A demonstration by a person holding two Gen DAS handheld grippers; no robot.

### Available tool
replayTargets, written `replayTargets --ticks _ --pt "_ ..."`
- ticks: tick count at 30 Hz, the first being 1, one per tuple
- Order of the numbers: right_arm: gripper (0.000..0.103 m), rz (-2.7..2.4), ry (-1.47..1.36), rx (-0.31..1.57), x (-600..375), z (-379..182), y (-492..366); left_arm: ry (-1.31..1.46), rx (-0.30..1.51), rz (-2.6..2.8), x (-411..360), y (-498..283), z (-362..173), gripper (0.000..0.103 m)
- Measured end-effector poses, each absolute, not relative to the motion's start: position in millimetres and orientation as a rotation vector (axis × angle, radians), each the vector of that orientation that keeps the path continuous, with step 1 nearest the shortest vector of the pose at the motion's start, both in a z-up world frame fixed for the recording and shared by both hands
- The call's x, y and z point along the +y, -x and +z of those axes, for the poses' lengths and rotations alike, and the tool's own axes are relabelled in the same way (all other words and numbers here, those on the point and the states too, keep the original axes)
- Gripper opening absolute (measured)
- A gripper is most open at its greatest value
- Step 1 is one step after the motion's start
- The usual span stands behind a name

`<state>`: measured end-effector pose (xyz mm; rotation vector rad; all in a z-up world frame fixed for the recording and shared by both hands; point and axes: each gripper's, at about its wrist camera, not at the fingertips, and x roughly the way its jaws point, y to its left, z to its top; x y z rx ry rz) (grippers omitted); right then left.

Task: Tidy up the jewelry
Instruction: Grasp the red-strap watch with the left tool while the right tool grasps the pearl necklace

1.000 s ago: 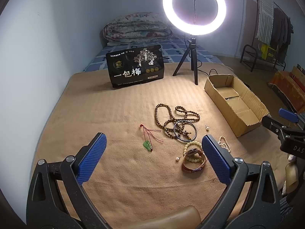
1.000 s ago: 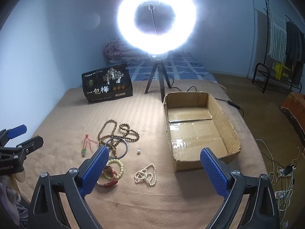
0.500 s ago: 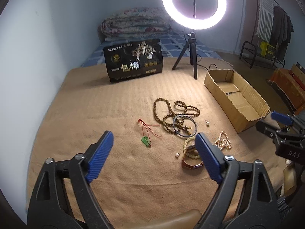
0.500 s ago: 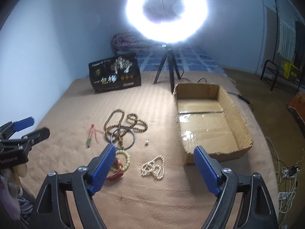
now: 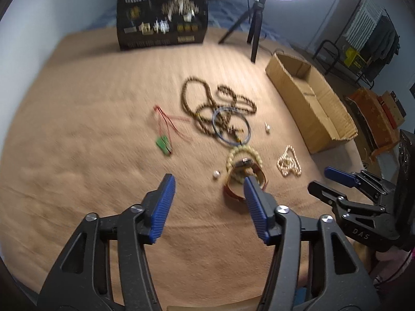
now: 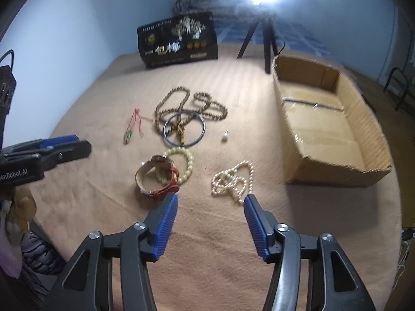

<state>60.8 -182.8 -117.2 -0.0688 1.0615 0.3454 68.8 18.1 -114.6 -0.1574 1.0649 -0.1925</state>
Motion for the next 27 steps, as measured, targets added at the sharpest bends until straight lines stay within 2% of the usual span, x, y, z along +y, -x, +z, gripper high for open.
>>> replayTargets --ticks 3,10,12,27 --pt "0.051 0.335 0.089 1.069 -180 -123 -66 0.159 1.11 -0.216 10 -74 -127 0.048" --pt "0.04 0.334 0.081 1.118 -180 -140 -81 0.179 1.183 -0.254 -4 -88 -150 0.036" --pt "0.038 0.334 0.078 1.131 -180 -146 -84 0.174 1.199 -0.255 -8 -91 -156 0.036" --pt "0.037 0.278 0.131 1.158 -169 -174 -113 0.192 1.267 -0.24 -15 -108 -188 0.025"
